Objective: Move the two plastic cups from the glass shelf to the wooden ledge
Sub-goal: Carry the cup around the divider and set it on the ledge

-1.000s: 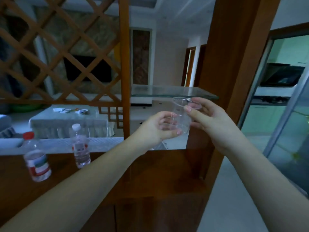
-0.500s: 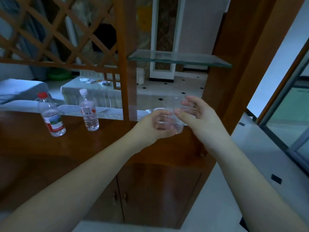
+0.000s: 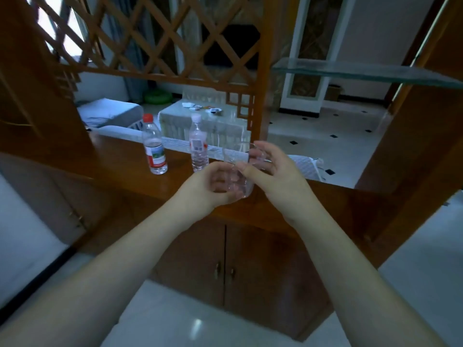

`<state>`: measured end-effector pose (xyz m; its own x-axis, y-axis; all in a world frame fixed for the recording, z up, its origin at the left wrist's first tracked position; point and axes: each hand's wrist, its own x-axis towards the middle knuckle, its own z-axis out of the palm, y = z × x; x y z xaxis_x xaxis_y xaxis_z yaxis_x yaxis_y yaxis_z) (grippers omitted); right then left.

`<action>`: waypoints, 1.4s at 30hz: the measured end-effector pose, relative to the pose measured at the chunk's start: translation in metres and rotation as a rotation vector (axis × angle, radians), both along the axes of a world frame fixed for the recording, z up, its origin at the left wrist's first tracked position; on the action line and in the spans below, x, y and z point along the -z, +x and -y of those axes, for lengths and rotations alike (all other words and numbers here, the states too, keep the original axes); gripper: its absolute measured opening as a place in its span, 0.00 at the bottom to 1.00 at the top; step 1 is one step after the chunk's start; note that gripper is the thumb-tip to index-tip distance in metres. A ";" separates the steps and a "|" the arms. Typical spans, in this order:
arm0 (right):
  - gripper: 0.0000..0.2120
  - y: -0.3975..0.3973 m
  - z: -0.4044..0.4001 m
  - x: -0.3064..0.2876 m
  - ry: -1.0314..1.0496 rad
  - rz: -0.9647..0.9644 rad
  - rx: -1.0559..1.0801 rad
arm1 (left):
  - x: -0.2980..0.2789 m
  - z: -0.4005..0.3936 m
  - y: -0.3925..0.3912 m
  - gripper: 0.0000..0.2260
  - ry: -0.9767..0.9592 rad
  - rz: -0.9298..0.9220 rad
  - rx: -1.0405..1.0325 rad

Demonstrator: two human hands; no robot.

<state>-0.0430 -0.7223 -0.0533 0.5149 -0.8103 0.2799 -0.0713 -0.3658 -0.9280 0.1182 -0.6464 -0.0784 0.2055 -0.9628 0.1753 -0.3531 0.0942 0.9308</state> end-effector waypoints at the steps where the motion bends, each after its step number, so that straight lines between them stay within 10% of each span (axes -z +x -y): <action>1: 0.36 0.013 -0.006 0.000 0.005 0.010 -0.024 | 0.000 -0.009 0.011 0.22 -0.001 0.005 -0.019; 26: 0.35 0.378 -0.200 -0.002 -0.032 -0.021 -0.536 | 0.009 -0.269 0.329 0.23 -0.095 -0.094 -0.457; 42: 0.33 0.533 -0.151 0.011 -0.093 -0.033 -0.686 | 0.023 -0.231 0.458 0.22 -0.084 -0.190 -0.631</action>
